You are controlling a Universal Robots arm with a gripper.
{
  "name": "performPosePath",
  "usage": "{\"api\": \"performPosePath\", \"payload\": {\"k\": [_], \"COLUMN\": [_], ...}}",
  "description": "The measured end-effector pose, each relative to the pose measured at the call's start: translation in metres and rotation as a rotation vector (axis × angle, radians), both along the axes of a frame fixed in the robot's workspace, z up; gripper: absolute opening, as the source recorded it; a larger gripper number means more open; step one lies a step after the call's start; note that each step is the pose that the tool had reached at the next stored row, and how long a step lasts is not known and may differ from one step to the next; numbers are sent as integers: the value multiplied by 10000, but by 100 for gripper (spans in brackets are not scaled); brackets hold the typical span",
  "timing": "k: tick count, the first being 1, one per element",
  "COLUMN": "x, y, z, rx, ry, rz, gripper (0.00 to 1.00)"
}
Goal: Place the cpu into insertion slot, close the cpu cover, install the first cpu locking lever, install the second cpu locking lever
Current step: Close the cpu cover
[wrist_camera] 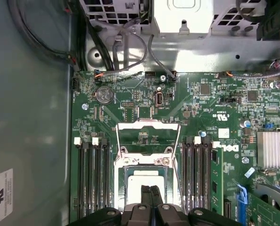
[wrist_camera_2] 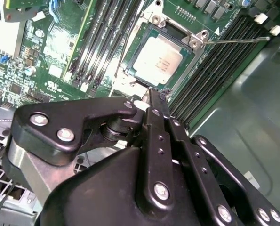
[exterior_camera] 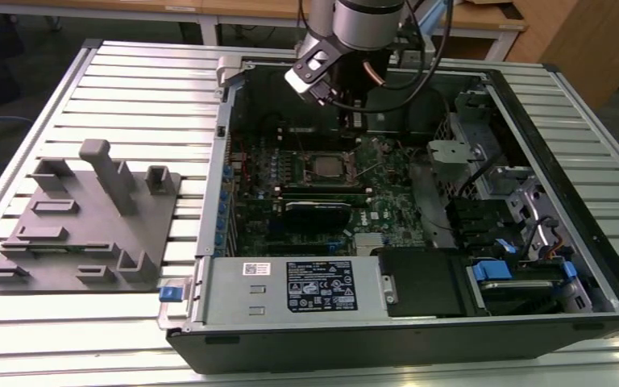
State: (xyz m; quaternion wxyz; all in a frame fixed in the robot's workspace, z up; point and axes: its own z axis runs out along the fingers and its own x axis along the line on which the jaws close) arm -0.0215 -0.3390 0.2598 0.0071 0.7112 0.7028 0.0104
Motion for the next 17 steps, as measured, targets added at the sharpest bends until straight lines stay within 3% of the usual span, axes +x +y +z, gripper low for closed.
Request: {"api": "performPosePath", "payload": {"k": [11,17], "x": [8,127], "y": [0,0], "z": [29,28], "rx": [-1,0], "ry": [1,1], "rz": [2,-1], "gripper": [10,10]}}
